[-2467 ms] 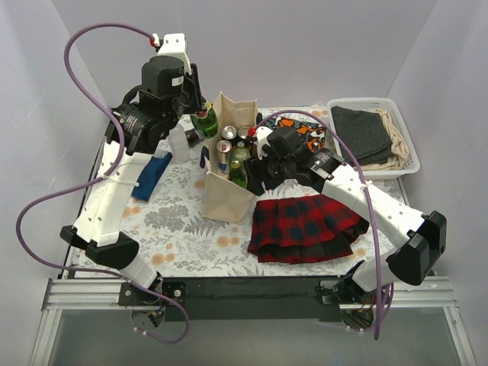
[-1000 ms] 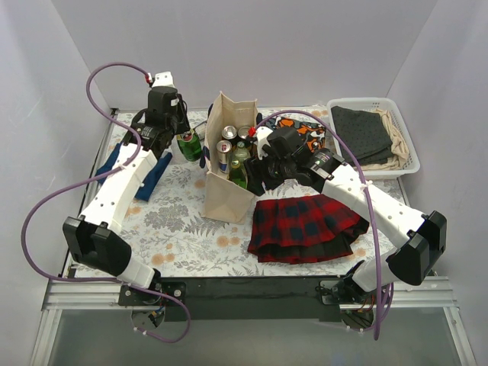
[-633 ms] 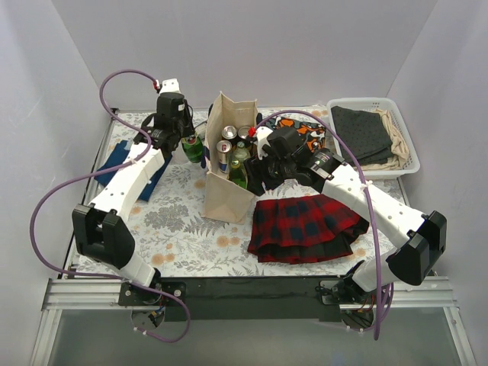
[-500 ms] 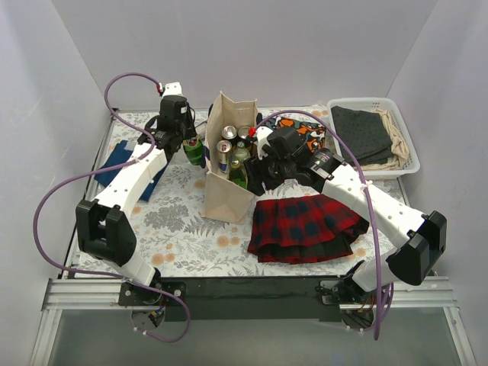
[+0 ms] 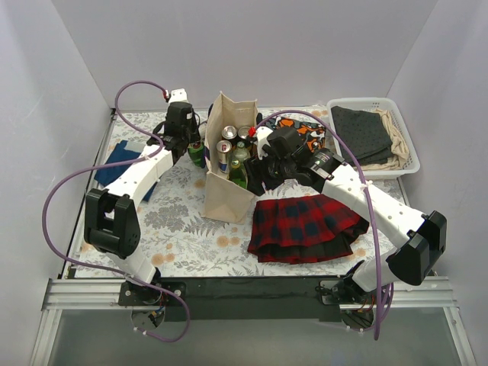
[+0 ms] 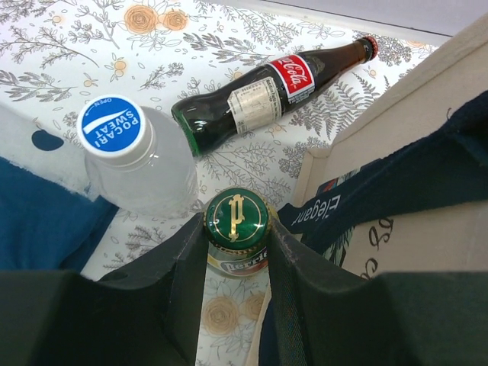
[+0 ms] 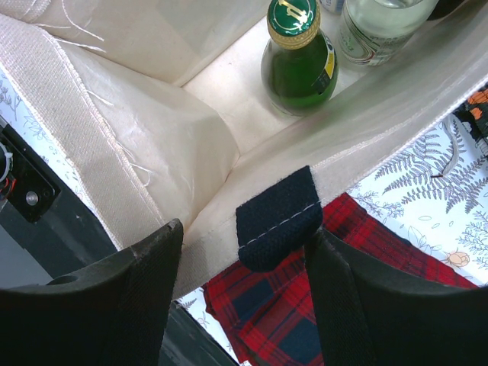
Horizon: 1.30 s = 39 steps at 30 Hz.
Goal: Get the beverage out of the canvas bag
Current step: Place the drink at the center of the board.
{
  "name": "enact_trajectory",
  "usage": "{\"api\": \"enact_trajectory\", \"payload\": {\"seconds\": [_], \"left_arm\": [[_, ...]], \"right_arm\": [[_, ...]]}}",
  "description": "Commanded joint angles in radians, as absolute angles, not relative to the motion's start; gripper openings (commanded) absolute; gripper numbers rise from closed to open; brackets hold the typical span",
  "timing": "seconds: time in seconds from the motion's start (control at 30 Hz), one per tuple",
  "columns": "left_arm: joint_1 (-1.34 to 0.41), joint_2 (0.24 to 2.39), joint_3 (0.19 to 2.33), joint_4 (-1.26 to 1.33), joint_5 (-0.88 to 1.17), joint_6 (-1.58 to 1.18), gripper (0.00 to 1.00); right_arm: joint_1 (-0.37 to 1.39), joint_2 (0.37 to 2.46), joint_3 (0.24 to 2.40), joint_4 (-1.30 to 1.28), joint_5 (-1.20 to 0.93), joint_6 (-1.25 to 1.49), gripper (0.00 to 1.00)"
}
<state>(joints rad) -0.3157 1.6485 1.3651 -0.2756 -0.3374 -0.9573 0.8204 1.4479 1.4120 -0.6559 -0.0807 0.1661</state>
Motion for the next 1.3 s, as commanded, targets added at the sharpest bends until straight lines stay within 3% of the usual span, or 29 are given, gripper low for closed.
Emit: {"api": "enact_trajectory", "payload": {"seconds": [0.0, 0.87, 1.27], "left_arm": [[-0.31, 1.621, 1.374, -0.103, -0.385, -0.95, 0.0], [-0.311, 1.401, 1.282, -0.244, -0.489, -0.925, 0.0], [-0.31, 1.422, 1.299, -0.284, -0.551, -0.899, 0.0]], "right_arm": [[0.825, 1.428, 1.439, -0.683, -0.064, 0.164, 0.7], [0.824, 1.457, 1.456, -0.681, -0.087, 0.163, 0.7], [0.825, 1.434, 1.433, -0.681, -0.069, 0.164, 0.7]]}}
